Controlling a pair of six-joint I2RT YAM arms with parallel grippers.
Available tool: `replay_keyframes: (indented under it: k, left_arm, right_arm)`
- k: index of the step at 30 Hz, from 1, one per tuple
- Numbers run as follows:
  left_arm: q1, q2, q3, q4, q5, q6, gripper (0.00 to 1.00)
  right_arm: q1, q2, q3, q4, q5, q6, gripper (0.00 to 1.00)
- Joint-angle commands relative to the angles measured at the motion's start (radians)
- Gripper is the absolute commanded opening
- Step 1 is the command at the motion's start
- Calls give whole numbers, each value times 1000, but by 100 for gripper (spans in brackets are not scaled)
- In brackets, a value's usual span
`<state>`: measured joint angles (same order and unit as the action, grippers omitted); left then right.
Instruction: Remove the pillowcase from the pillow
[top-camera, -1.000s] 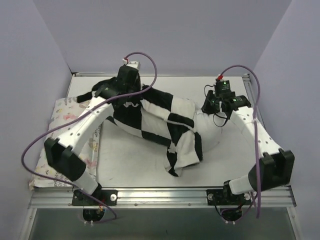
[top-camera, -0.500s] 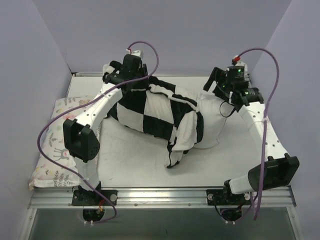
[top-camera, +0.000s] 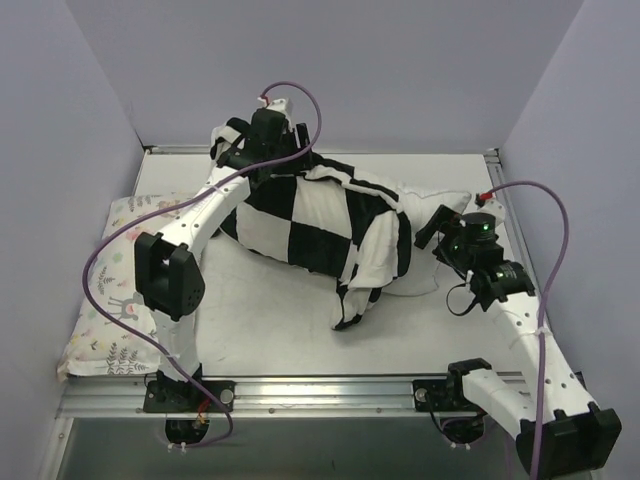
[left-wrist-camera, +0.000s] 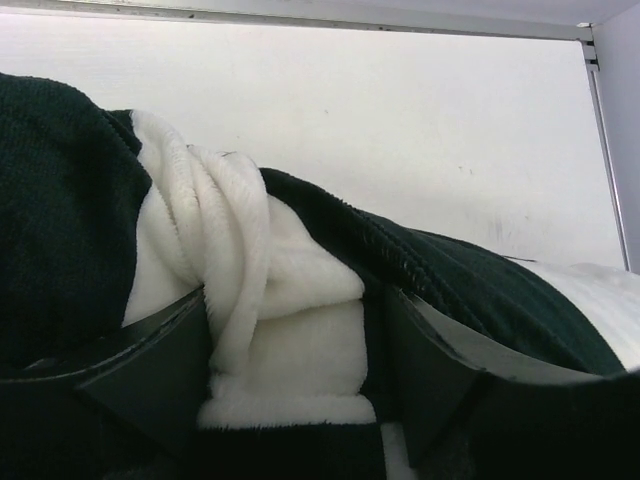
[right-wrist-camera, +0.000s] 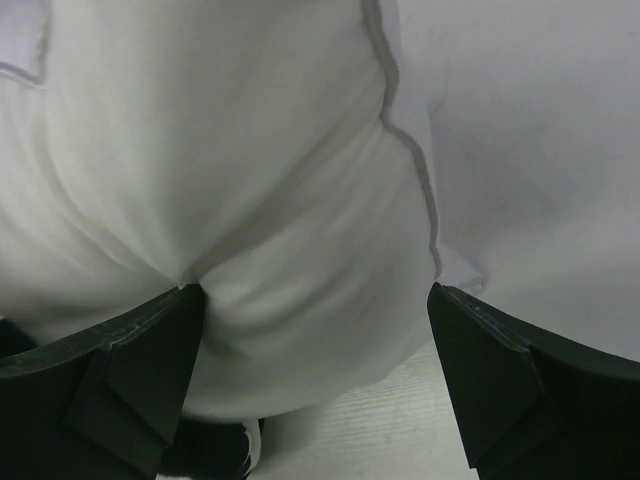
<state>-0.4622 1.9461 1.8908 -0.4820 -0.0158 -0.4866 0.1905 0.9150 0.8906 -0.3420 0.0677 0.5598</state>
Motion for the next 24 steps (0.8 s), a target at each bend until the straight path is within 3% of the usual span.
replay_keyframes:
  k: [1, 10, 13, 15, 17, 18, 23, 24]
  left_arm:
    - [-3, 48, -33, -78, 59, 2, 75]
    - [-18, 60, -35, -67, 89, 6, 76]
    - [-41, 47, -42, -60, 94, 29, 76]
    - [-59, 19, -45, -53, 93, 48, 76]
    - [-64, -10, -50, -49, 91, 55, 77]
    - [-62, -48, -56, -47, 85, 60, 79]
    - [-62, -189, -73, -35, 34, 89, 84]
    - [-66, -243, -94, -29, 28, 92, 97]
  right_arm:
    - [9, -22, -190, 159, -60, 57, 98]
    - [47, -31, -367, 483, -262, 51, 100]
    - [98, 34, -358, 534, -226, 25, 100]
    - [95, 114, -320, 519, -224, 15, 85]
    - [96, 140, -302, 480, -162, 37, 22]
    - [95, 143, -292, 465, -135, 41, 0]
    - [96, 148, -233, 345, -23, -12, 0]
    - [95, 142, -226, 313, -10, -23, 0]
